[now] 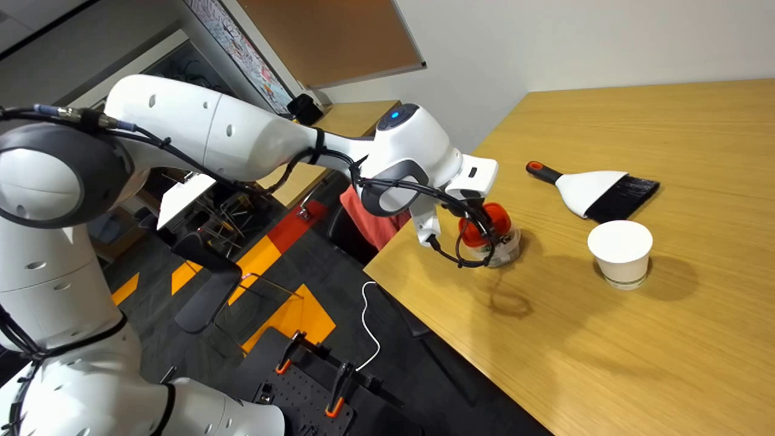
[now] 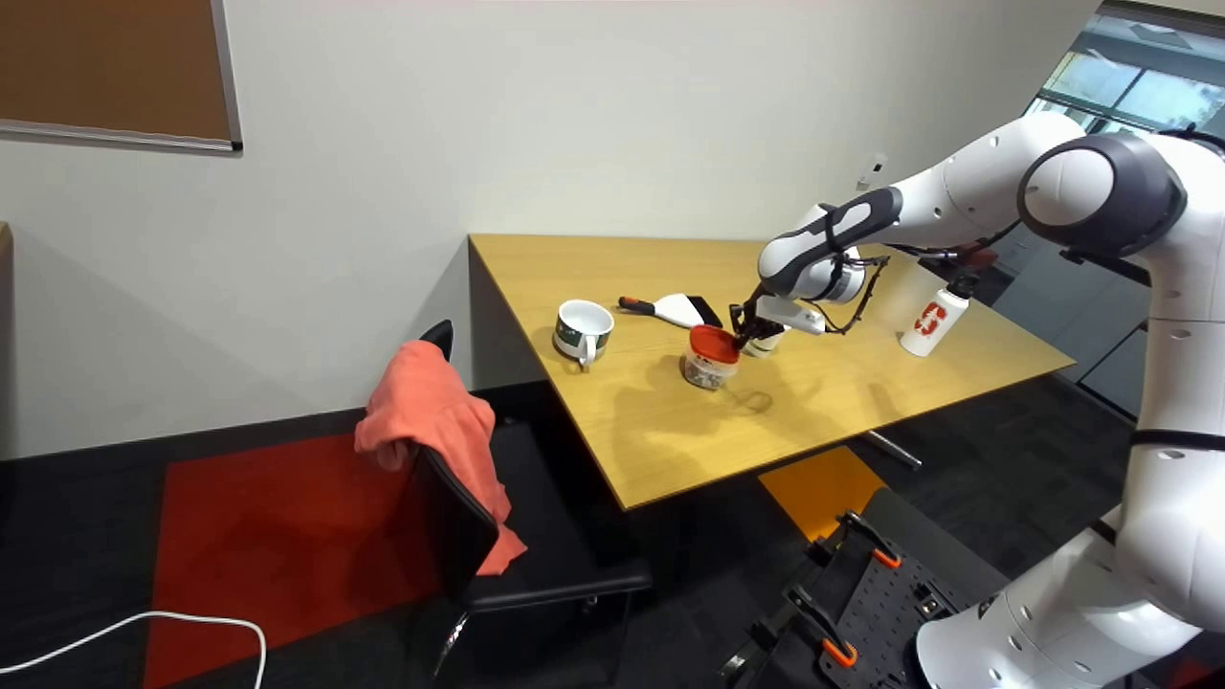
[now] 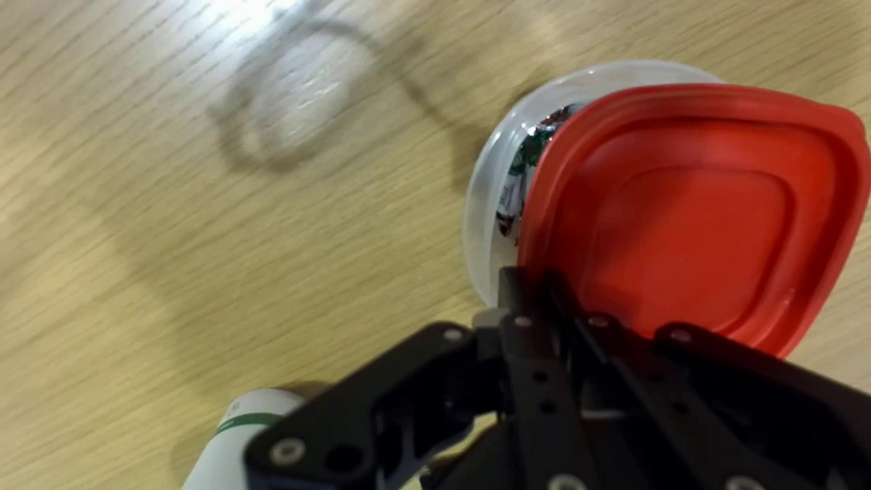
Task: Pick the lid on the bowl and put it on the table
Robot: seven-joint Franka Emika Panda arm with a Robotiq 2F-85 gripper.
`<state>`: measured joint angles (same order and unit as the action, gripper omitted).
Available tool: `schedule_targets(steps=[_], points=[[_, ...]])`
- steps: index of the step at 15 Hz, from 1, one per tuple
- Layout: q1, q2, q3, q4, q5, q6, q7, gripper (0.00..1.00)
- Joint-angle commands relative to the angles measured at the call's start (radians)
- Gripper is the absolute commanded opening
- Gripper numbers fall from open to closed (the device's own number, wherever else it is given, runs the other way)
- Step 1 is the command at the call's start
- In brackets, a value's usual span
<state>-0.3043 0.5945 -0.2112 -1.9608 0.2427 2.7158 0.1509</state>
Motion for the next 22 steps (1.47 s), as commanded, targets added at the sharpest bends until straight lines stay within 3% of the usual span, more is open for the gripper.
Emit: schedule_targets(steps=[1,6,10,13,17,22], points=[[0.028,-0.111,-0.022,-0.101,-0.024,-0.005,0.027,0.02],[0.041,-0.233,-0.089,-0.252,-0.059,0.027,0.036,0.02],[-0.026,-0.308,-0.125,-0.347,-0.013,0.041,0.014,0.02],[-0.086,-0.282,-0.131,-0.347,0.053,0.054,0.022,0.02],[-0.154,-0.199,-0.085,-0.297,0.197,0.063,0.016,0.02],[-0.170,-0.069,-0.040,-0.216,0.290,0.070,0.055,0.02]])
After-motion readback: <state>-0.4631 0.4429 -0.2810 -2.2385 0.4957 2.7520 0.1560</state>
